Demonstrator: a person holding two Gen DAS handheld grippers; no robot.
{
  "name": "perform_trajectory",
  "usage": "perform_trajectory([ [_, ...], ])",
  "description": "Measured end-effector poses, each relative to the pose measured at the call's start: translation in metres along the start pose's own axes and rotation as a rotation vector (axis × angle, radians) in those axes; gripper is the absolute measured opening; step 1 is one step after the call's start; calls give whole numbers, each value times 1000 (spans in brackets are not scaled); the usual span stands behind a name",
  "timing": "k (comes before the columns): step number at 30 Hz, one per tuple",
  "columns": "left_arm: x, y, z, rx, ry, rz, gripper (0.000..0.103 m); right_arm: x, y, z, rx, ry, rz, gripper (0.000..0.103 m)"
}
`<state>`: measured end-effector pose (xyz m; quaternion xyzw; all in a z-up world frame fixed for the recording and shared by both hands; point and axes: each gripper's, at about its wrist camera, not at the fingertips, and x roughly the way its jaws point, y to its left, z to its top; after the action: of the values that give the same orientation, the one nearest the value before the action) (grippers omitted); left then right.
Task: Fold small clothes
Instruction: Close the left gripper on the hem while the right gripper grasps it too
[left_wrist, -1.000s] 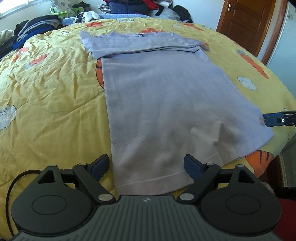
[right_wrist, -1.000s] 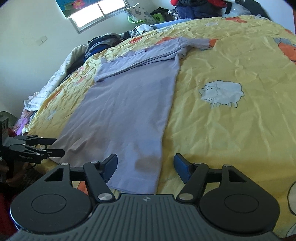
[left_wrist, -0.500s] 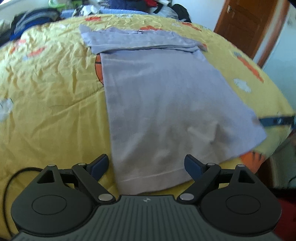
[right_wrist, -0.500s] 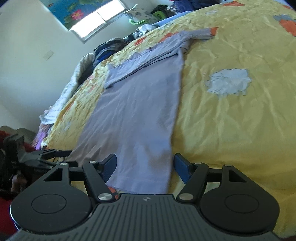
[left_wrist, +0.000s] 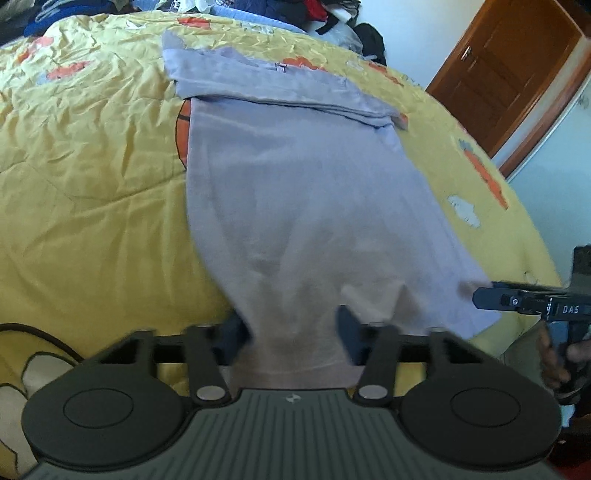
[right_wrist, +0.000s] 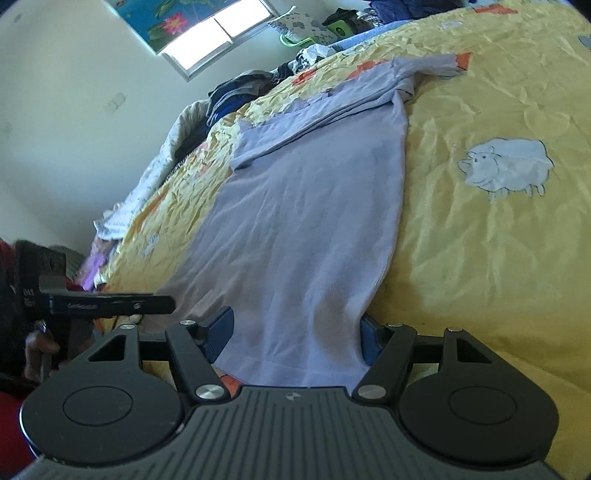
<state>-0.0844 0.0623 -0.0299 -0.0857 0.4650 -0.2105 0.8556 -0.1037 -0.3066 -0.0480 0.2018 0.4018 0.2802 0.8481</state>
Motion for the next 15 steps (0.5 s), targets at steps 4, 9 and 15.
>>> perform_trajectory([
  [4, 0, 7, -3, -21, 8, -10, 11, 0, 9, -5, -49, 35, -66, 22],
  [9, -1, 9, -6, -25, -13, 0, 5, -2, 13, -10, -81, 54, -119, 11],
  [15, -9, 8, -3, -4, -39, -6, 4, -2, 21, -3, -79, 29, -92, 11],
])
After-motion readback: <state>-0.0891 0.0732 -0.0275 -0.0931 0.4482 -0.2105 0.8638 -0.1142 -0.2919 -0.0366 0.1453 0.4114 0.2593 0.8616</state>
